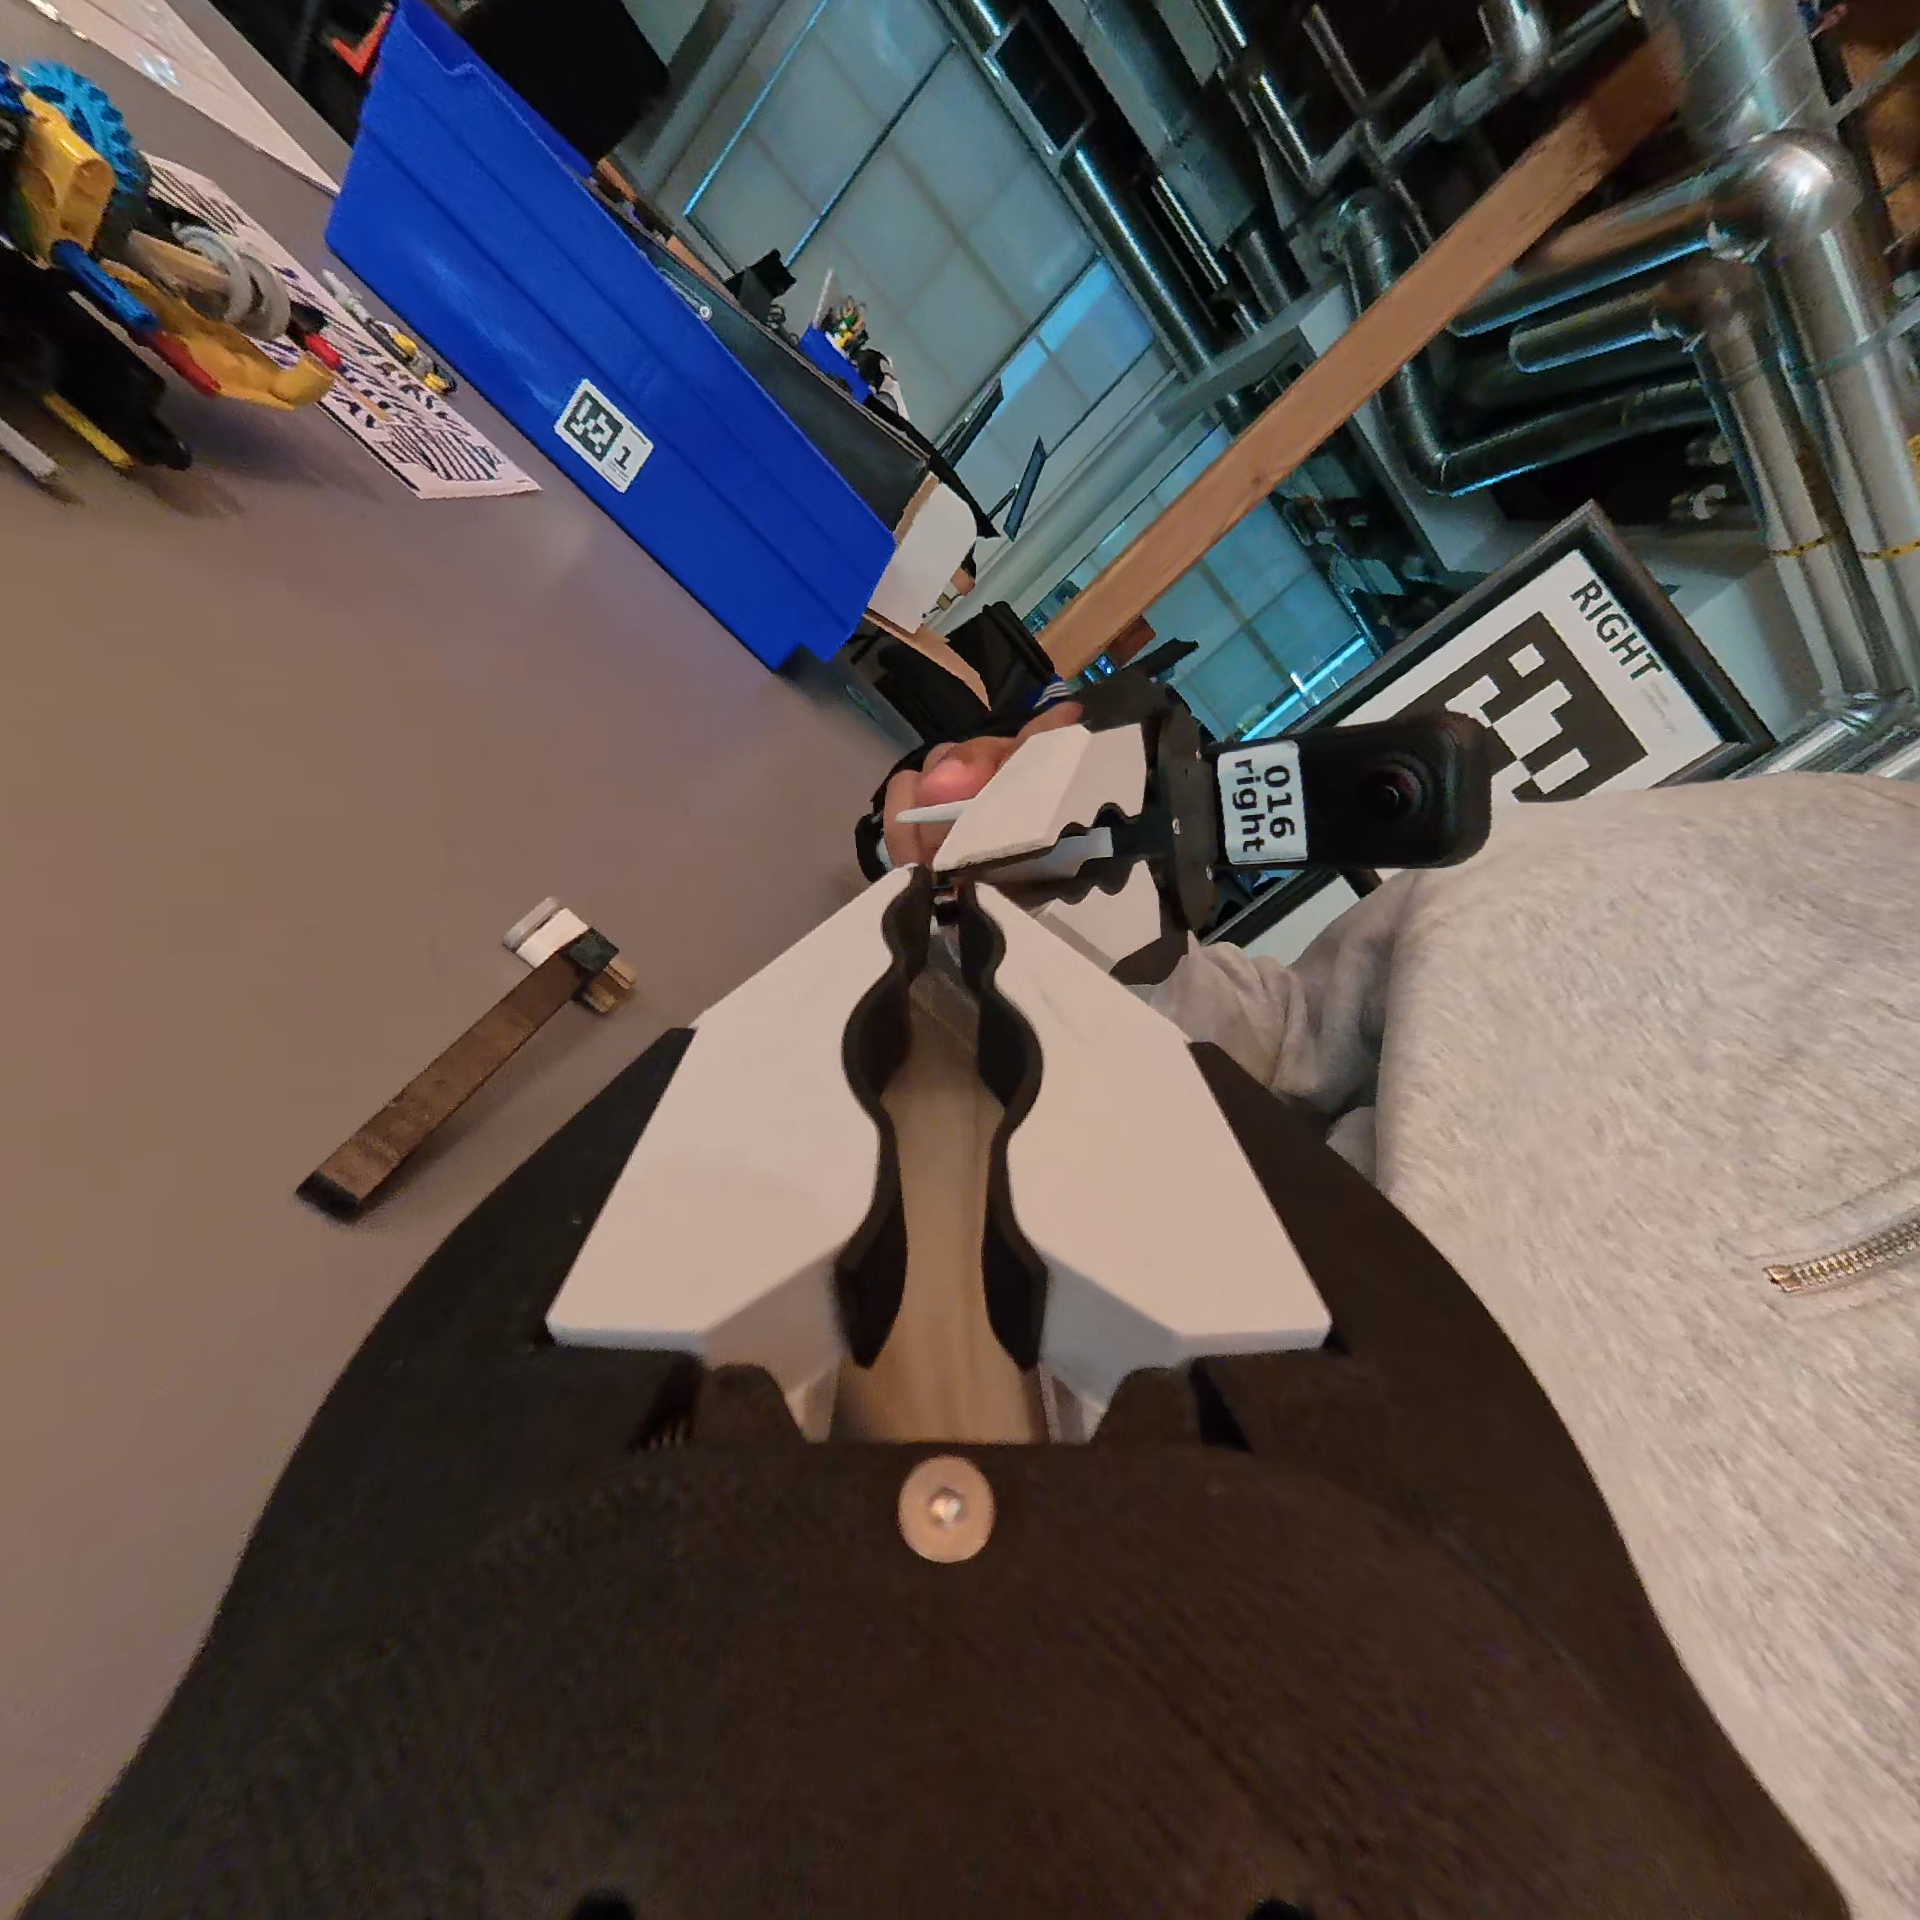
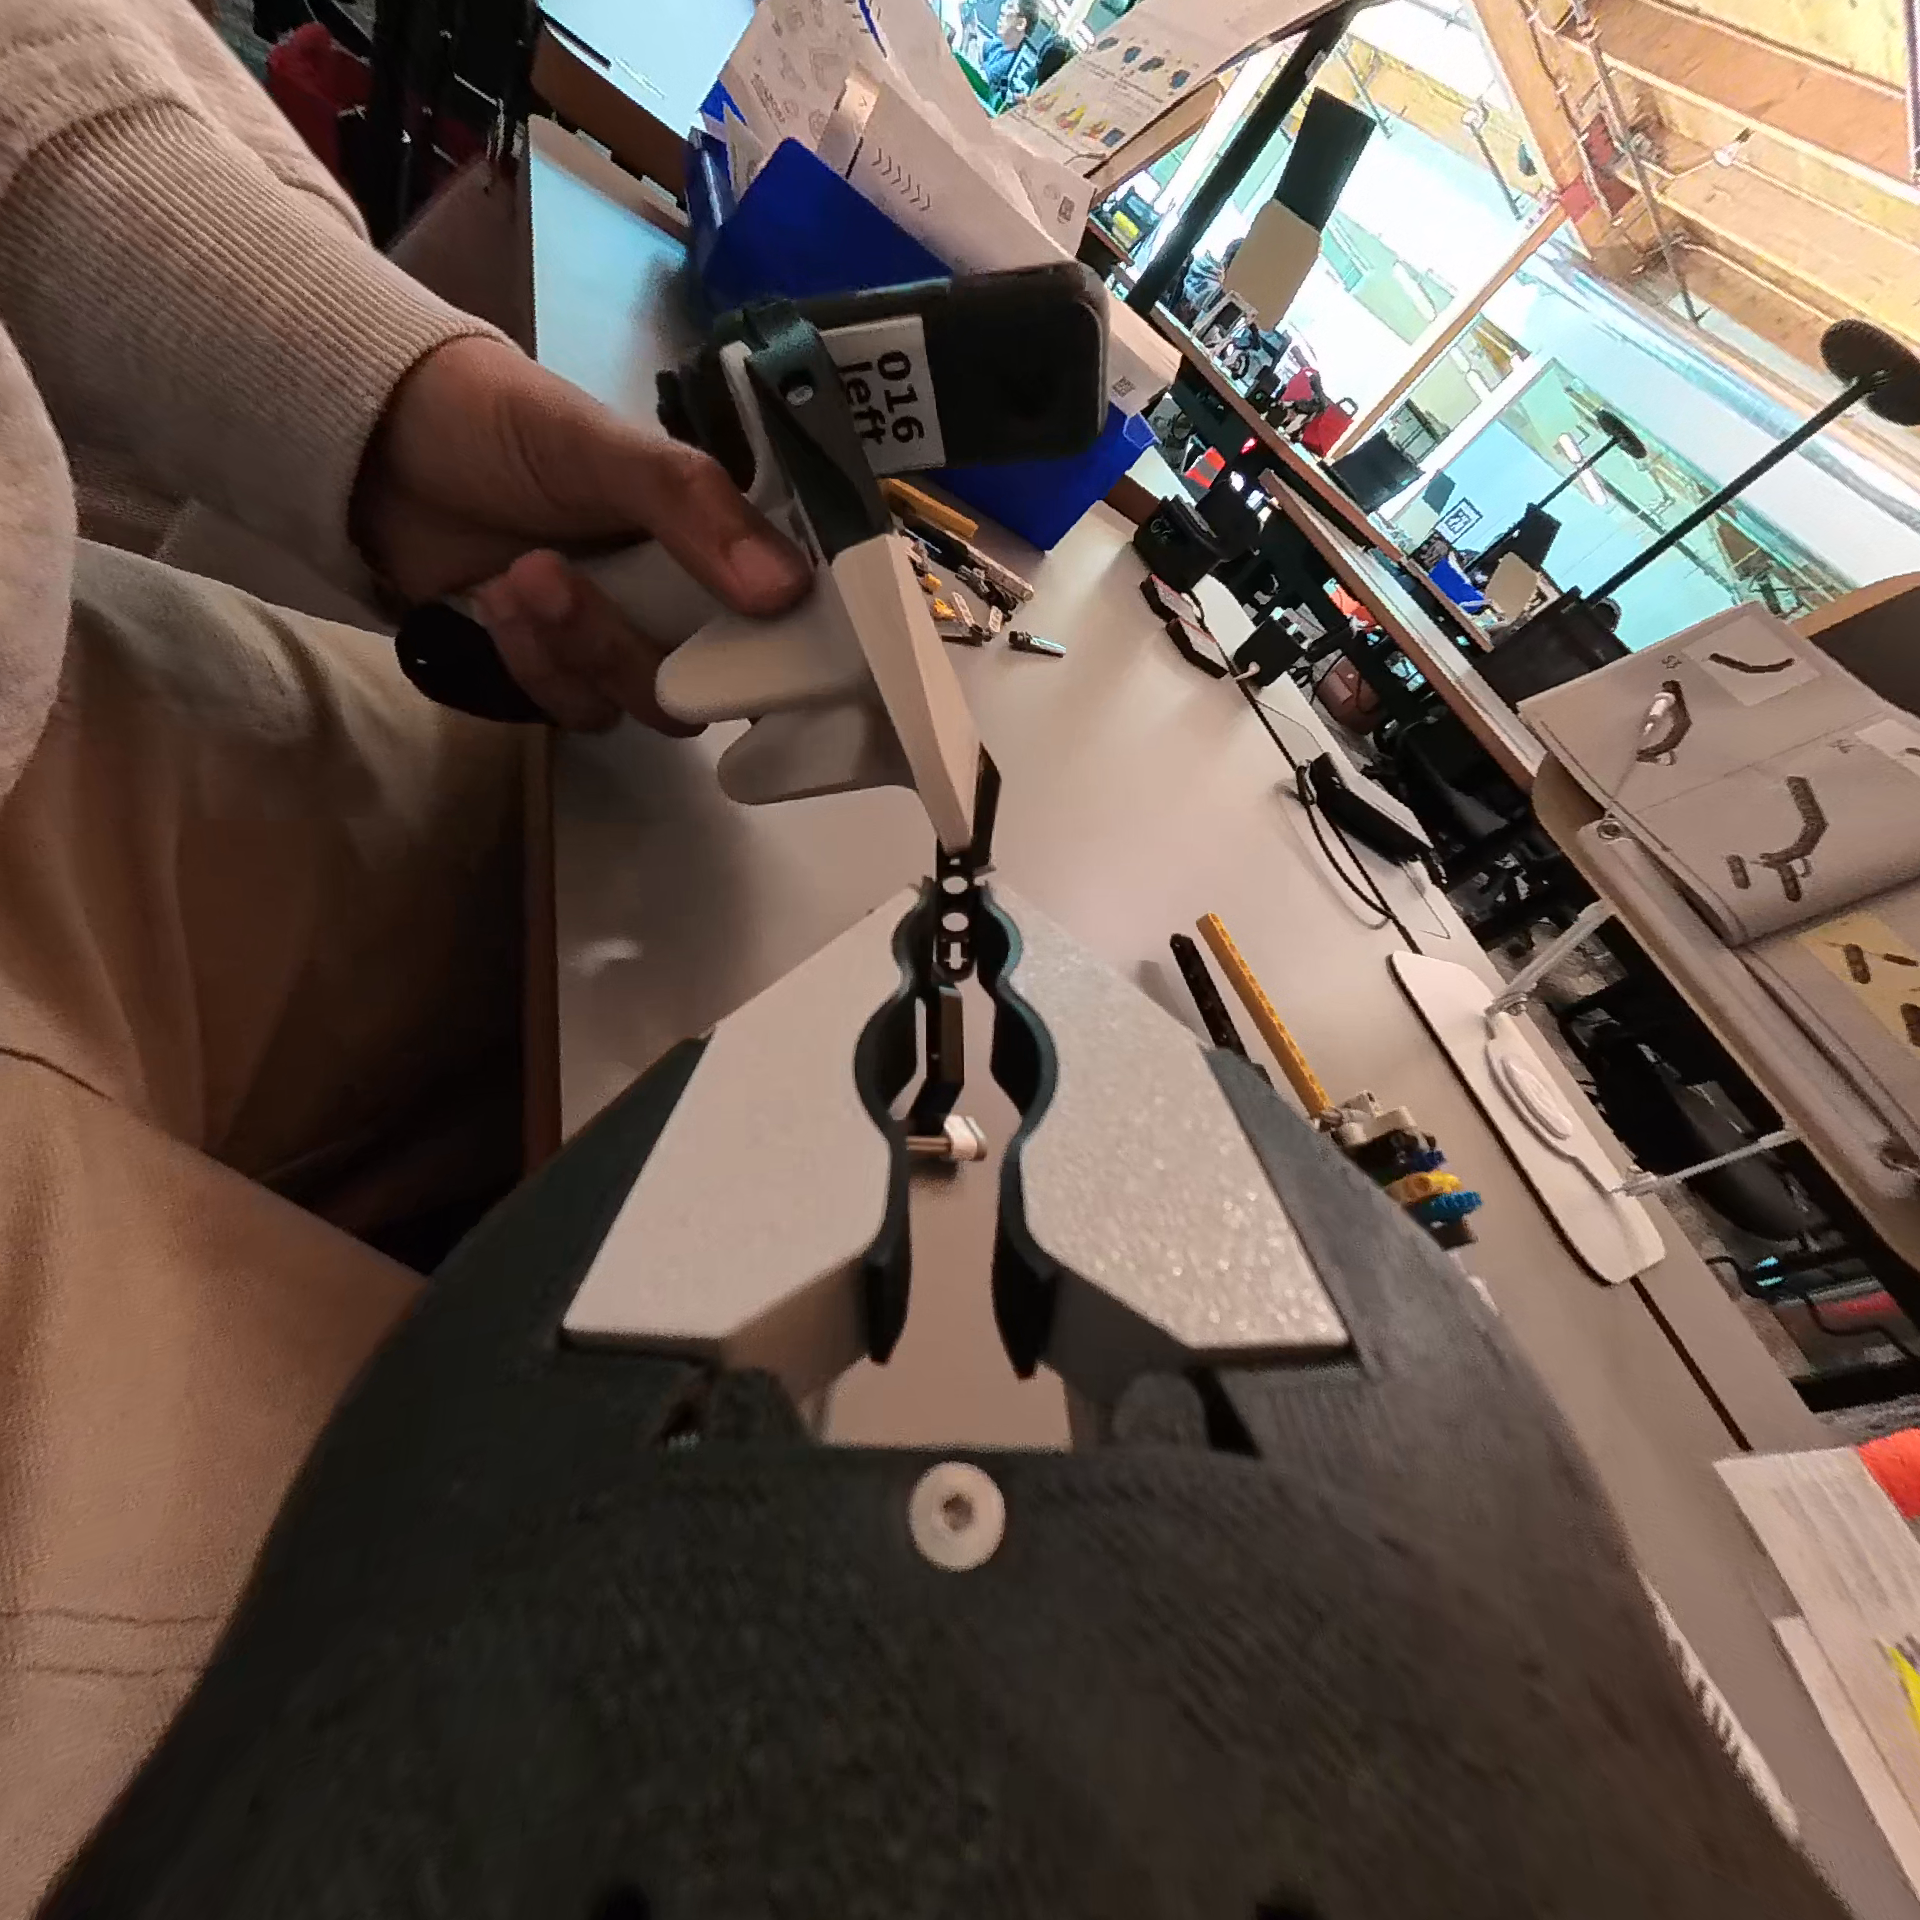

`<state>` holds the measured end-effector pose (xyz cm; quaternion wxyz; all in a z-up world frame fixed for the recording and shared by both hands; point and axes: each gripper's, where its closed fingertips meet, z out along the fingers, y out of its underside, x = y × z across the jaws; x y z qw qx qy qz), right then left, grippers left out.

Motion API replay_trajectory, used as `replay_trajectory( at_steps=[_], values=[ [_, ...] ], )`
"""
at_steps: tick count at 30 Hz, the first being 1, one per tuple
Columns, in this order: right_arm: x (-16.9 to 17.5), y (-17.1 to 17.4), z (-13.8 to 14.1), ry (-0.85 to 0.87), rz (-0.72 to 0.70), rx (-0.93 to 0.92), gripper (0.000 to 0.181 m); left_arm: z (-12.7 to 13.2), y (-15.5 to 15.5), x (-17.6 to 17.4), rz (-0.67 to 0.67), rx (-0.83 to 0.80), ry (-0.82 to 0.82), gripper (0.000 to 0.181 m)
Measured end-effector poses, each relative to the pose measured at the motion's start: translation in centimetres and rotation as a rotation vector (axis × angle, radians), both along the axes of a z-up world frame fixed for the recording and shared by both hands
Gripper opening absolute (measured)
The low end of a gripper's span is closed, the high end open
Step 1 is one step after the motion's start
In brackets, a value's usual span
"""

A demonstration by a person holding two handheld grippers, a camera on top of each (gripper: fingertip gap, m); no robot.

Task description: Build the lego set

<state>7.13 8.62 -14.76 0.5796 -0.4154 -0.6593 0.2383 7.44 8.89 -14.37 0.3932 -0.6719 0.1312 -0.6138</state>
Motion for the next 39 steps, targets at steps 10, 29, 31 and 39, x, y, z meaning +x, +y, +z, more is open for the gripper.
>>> replay_trajectory(
  at_steps=[10,29,31,39],
  values=[
    [0.8,0.2,0.5,0.08,-0.031,-0.151,0.012,0.4,0.3,0.7,-0.023,0.052,0.031,0.001],
    [2.8,1.6,4.5,0.444,0.054,-0.792,0.085,3.0,-0.5,1.4,-0.085,0.183,-0.046,0.0],
    [2.6,1.3,4.4,0.436,0.081,-0.854,0.079,3.3,-0.6,1.5,-0.086,0.197,-0.057,0.001],
    [2.0,0.1,4.0,0.387,0.158,-0.933,0.045,3.6,-0.8,1.7,-0.088,0.216,-0.071,0.0]
  ],
)
